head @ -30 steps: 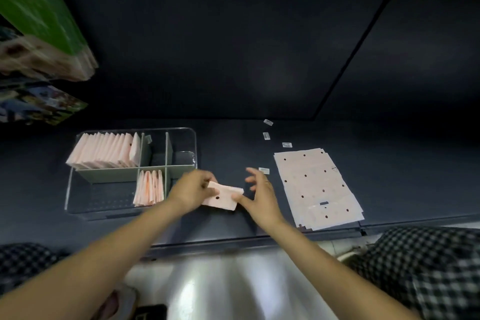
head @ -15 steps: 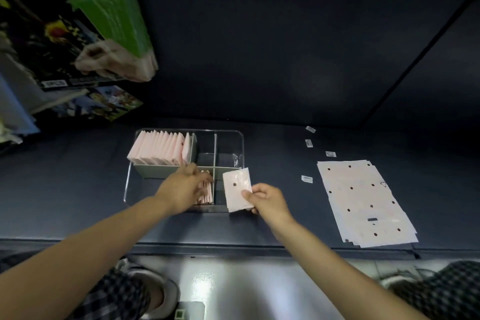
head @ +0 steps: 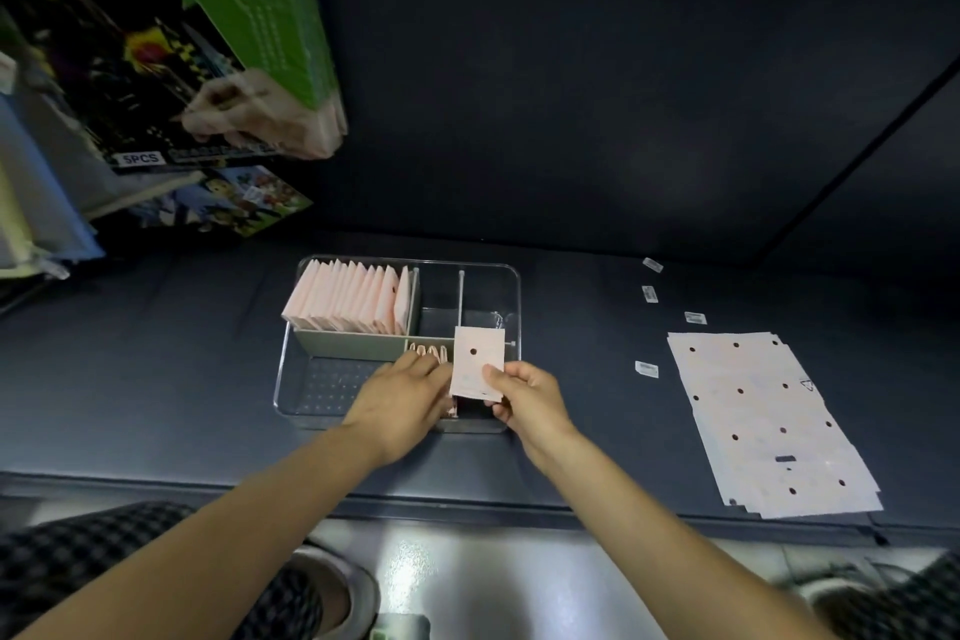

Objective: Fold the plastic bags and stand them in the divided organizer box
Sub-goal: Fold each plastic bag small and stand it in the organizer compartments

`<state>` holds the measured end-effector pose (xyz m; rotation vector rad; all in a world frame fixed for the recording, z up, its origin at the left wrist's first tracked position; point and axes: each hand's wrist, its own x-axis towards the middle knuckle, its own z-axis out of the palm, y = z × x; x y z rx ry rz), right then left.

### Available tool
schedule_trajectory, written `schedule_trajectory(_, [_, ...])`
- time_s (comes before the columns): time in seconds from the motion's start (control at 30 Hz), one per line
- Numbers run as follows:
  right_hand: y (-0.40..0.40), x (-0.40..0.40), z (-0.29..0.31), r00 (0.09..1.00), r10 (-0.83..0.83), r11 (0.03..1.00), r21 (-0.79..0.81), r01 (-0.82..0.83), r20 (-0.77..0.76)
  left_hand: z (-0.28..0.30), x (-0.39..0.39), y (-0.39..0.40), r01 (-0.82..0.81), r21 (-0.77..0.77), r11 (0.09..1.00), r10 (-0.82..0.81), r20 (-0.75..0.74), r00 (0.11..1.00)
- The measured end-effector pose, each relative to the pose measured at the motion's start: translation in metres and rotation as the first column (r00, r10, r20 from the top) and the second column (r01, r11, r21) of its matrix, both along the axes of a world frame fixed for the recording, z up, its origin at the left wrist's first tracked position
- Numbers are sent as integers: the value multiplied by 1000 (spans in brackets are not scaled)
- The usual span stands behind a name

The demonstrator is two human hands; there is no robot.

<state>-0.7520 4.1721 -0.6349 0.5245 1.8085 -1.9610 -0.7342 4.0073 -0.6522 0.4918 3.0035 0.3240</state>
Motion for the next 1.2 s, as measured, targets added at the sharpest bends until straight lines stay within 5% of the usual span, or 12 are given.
schedule_trajectory(0.13, [-1,1,-6,996,48,995,87,-41,-75,1,-2,-6,-41,-23,999,41,-4,999])
schedule_trajectory(0.27, [-5,1,-11,968,178,928,356,-107,-174,2,-5,-7,-88,34,996,88,4,996])
schedule_trajectory(0.47, [-28,-3,-3,853,485,615,769,-176,-193,1,-3,-6,-111,75,991,112,-7,994])
schedule_trajectory(0.63, [-43,-7,-6,805,587,442,868,-227,-88,0,-2,-7,-100,87,991,103,-23,994])
schedule_trajectory(0.87, [-35,-2,-17,843,525,587,767,-258,-118,2,-1,-9,-127,121,985,127,1,992])
schedule_trajectory(1.1, [-33,-9,-16,847,529,558,772,-306,-47,14,1,-1,-193,150,970,193,14,981])
schedule_trajectory(1.2, [-19,-6,-11,866,485,653,709,-268,-119,17,4,12,-171,154,973,181,-51,982])
